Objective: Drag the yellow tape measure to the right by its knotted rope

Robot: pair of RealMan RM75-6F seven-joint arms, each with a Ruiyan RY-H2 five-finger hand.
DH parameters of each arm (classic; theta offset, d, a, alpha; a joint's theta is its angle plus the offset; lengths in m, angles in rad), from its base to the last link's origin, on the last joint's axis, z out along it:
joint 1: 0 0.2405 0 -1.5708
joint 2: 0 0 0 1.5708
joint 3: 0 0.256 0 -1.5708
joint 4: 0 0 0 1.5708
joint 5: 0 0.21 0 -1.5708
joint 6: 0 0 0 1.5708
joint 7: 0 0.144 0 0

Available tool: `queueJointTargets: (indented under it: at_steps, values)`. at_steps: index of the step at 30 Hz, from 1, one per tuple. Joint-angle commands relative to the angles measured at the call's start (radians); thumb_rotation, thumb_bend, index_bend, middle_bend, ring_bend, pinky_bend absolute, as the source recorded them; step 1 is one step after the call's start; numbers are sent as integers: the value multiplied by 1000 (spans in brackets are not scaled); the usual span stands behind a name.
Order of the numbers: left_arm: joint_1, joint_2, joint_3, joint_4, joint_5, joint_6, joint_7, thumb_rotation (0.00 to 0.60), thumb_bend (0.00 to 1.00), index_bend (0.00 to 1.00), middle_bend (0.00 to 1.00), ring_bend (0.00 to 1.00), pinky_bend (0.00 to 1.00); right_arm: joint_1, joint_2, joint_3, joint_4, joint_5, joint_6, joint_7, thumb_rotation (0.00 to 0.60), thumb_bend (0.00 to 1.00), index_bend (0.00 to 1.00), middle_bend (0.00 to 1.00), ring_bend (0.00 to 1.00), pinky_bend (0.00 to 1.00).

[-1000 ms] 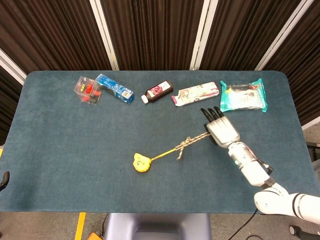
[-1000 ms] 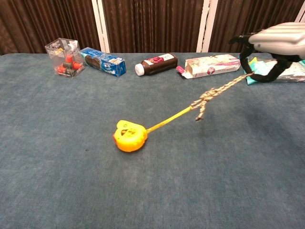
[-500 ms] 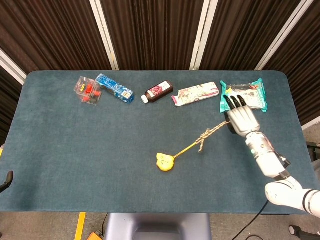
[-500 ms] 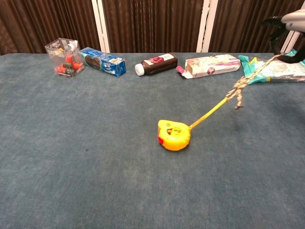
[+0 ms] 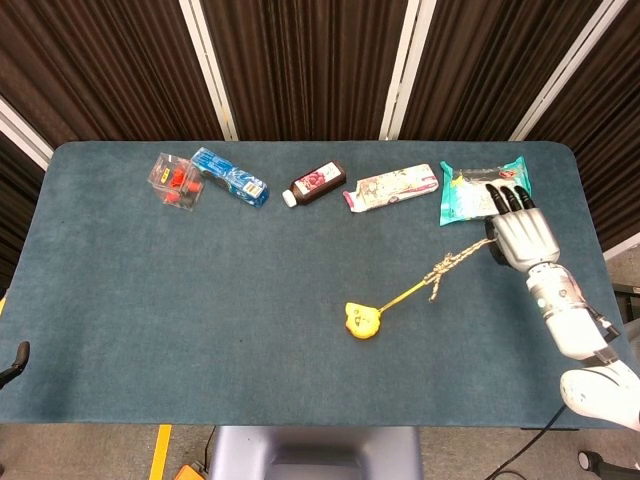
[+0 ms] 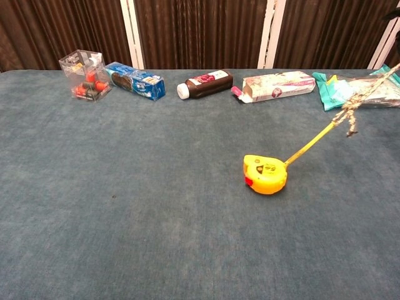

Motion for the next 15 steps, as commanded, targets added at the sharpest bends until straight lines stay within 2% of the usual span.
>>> queueJointTargets:
  at_steps: [1, 9, 11, 13, 15]
  values:
    - [0, 0, 0, 0, 0, 0, 1, 600, 386, 62, 0, 0, 101, -9, 10, 4, -2, 1, 6, 6, 600, 593, 725, 99, 81, 0]
    - [1, 0, 2, -3, 0, 2, 2, 600, 385, 62, 0, 0, 101, -27, 29, 13, -9, 10, 12, 9, 600, 594, 724, 99, 81, 0]
    - [-2, -2, 0, -2, -2, -2, 4, 600, 385, 62, 0, 0, 100, -27, 34, 14, -22, 11, 5, 10, 600, 587, 698, 100, 80, 0]
    - [-4, -2, 1, -1, -3, -5, 5, 600, 385, 62, 0, 0, 101, -24, 40, 16, -39, 16, -10, 13, 600, 512, 580, 99, 72, 0]
    - [-4, -2, 1, -1, -2, -5, 5, 600, 385, 63, 0, 0, 101, -19, 44, 18, -54, 15, -23, 14, 600, 373, 326, 88, 59, 0]
